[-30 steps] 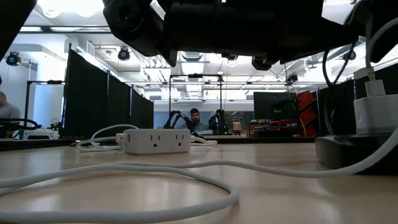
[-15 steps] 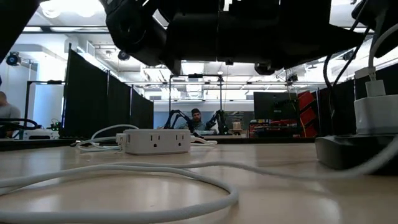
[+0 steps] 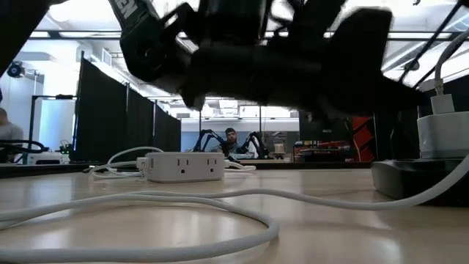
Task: Plug in charger cables
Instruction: Remove the black charger cable in the black outlet
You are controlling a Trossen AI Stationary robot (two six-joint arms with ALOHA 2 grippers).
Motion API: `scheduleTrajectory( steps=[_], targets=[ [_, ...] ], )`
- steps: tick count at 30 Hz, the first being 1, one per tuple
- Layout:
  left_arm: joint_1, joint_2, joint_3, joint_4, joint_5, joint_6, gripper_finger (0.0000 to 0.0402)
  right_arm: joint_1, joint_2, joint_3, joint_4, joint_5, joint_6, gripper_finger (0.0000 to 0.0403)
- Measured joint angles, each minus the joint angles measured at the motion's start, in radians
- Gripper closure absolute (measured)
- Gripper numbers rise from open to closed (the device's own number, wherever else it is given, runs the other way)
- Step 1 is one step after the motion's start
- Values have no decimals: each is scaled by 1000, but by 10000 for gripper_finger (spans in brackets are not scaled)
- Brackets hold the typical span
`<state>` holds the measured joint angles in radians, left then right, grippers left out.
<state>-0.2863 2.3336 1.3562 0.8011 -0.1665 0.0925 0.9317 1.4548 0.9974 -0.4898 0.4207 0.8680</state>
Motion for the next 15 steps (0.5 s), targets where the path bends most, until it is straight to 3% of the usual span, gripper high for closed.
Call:
scheduleTrajectory(
  steps=[7, 15],
  targets=[
    [0, -3, 2, -7, 0, -1, 401, 22, 0, 0, 135, -18, -77, 197],
    [0, -4, 3, -7, -3, -1, 401, 24, -1, 0, 158, -44, -62, 203]
  ],
)
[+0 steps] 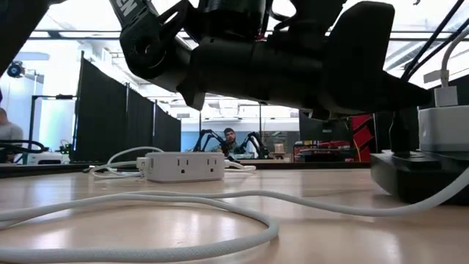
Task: Plug in charger cables
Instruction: Remove the black charger cable in the black outlet
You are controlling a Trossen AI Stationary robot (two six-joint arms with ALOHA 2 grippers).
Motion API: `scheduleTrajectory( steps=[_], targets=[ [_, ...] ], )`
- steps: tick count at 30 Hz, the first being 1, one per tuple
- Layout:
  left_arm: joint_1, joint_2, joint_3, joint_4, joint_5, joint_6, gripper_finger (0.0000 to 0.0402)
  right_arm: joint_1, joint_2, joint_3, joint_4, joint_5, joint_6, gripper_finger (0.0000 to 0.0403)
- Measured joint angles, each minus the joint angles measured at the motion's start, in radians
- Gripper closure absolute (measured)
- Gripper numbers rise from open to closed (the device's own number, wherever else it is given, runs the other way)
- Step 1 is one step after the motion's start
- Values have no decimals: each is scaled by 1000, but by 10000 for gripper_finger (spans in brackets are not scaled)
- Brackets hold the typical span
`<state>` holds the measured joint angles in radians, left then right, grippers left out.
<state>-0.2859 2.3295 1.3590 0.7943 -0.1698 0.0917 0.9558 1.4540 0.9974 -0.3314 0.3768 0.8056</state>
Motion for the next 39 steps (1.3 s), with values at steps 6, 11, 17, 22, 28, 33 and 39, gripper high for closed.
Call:
scheduleTrajectory(
  steps=[6, 11, 17, 22, 28, 33, 39],
  targets=[
    [2, 0, 0, -5, -8, 0, 401, 0, 3, -2, -81, 18, 94, 202],
    [1, 0, -1, -3, -2, 5, 401, 1, 3, -26, -105, 45, 129, 202],
    [0, -1, 11, 8, 44, 6, 386, -20, 4, -70, -109, 96, 170, 201],
    [0, -14, 14, 7, 48, 11, 337, -37, 5, -93, -109, 96, 172, 201],
    [-1, -53, 16, 18, 49, 46, 285, -42, 5, -125, -108, 95, 204, 201],
    [-1, -55, 28, 59, 80, 51, 264, -62, 6, -155, -112, 95, 240, 201],
    [0, -56, 51, 79, 85, 61, 261, -88, 6, -156, -108, 90, 205, 201]
  ],
)
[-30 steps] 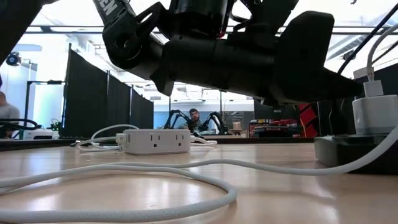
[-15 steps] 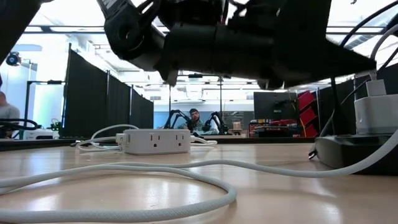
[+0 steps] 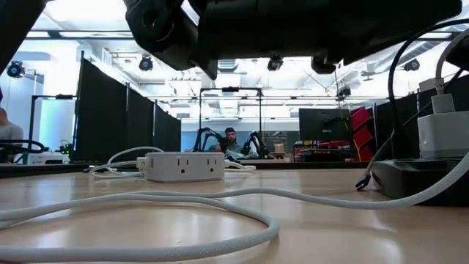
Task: Plug in charger cables
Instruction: Remove the black charger cable in the black outlet
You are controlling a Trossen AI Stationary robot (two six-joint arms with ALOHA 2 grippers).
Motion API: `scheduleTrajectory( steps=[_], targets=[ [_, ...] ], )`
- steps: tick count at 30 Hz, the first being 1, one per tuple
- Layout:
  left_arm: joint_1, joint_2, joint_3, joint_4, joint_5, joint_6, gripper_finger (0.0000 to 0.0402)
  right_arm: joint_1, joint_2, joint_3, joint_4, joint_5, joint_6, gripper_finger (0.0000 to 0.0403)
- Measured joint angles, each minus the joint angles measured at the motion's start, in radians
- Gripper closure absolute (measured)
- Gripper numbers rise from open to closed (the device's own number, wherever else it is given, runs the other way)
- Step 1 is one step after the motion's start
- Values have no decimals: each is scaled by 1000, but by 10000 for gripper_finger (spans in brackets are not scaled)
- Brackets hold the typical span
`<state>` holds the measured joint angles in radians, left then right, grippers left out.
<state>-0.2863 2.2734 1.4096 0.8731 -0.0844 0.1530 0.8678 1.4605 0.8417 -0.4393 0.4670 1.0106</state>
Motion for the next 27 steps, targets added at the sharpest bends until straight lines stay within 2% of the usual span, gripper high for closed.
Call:
scheduleTrajectory(
  steps=[15, 19, 27],
  targets=[
    [11, 75, 133, -4, -15, 45, 299, -31, 0, 0, 0, -22, -16, 201],
    [21, 96, 143, -17, -80, 21, 300, -31, 0, 0, 3, -22, -16, 201],
    [34, 105, 150, -16, -86, 11, 305, -31, 0, 0, 1, -22, -16, 201]
  ],
)
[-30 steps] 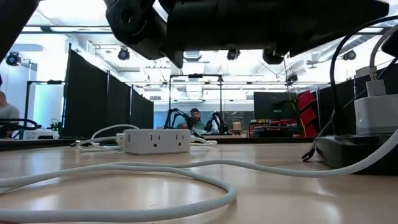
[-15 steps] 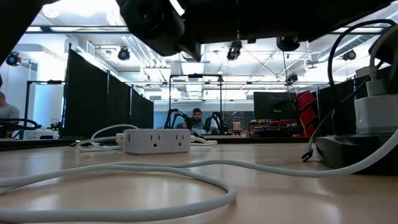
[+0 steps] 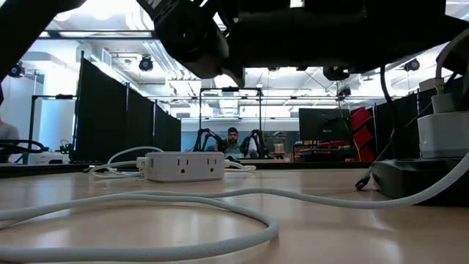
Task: Plug in charger cables
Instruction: Remove the black charger cable in the black outlet
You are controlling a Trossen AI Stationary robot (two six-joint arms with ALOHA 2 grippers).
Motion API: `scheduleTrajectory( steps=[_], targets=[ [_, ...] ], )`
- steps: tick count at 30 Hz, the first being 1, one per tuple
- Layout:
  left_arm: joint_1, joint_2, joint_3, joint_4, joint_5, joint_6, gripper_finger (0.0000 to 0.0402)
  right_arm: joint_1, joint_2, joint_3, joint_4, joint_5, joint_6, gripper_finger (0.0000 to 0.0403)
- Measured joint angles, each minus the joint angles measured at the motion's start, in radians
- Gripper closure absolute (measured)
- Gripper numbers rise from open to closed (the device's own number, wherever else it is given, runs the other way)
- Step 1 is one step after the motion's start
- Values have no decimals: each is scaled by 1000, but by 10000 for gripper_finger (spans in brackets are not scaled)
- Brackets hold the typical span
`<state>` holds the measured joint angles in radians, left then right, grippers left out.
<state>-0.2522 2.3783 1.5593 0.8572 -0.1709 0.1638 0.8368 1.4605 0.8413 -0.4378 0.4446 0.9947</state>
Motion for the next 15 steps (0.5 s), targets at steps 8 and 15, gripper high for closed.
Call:
scheduleTrajectory(
  steps=[8, 15],
  targets=[
    [1, 0, 0, 22, -3, 0, 354, 0, 0, 0, 2, 0, -1, 201],
    [1, 0, 0, 3, -4, 11, 399, 0, 0, 0, 2, -8, 0, 201]
  ],
)
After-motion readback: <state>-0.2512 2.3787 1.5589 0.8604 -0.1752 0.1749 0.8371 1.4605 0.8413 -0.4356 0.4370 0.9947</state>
